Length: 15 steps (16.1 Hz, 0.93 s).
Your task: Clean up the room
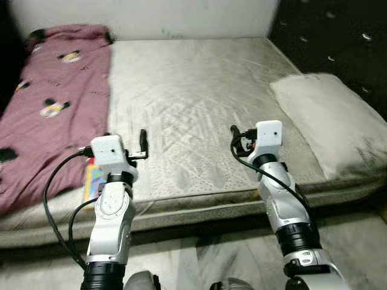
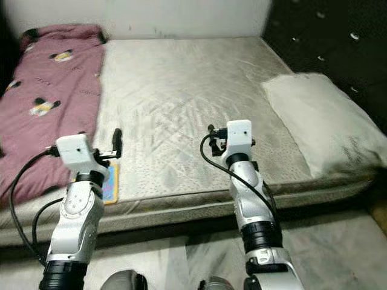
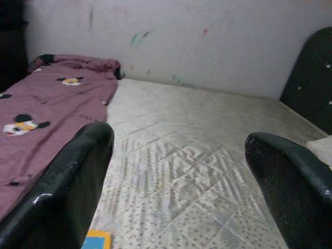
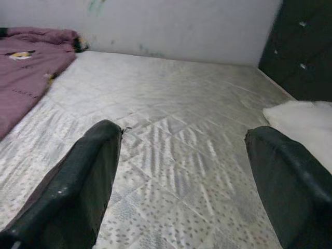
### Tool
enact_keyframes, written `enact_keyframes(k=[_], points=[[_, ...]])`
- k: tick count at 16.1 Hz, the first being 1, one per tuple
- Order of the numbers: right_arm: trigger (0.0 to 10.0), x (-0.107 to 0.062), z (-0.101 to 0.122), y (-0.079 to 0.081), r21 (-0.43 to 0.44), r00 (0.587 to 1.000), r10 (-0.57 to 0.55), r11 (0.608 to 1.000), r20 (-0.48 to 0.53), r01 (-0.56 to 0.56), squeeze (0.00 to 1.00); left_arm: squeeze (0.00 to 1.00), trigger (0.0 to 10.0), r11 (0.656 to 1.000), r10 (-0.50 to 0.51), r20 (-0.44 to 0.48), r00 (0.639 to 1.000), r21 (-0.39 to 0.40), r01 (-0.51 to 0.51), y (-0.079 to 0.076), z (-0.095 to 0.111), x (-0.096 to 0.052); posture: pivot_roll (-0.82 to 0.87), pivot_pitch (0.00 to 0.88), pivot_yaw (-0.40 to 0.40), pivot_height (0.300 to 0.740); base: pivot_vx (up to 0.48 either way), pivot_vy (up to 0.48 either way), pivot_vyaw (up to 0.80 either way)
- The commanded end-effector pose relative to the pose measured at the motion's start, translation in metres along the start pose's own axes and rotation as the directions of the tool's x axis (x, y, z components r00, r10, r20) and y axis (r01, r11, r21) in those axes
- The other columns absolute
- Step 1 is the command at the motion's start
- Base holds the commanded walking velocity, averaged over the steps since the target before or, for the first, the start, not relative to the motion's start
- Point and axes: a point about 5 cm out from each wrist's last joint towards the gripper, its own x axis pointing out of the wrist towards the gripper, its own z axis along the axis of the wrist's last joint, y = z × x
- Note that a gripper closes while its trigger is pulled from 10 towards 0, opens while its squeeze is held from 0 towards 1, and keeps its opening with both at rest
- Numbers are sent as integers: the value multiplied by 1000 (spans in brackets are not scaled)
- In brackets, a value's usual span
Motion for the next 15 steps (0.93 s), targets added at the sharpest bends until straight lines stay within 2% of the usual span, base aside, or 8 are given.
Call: enact_keyframes(k=[1,2,15], points=[[10000,2,6,1,-2,1000,-1,1000,21,1,0,0,10000,1000,3,16,1000,-8,-3,1,3,-1,-32,0,-28,740,281,0,800],[10000,2,6,1,-1,1000,-2,1000,21,2,0,0,10000,1000,3,16,1000,-8,-3,1,3,-1,-32,0,-28,740,281,0,800],[10000,2,3,-2,-3,1000,-20,1000,9,20,0,0,10000,1000,5,-5,1000,-20,-5,1,-1,-1,-31,0,-24,740,269,0,0]])
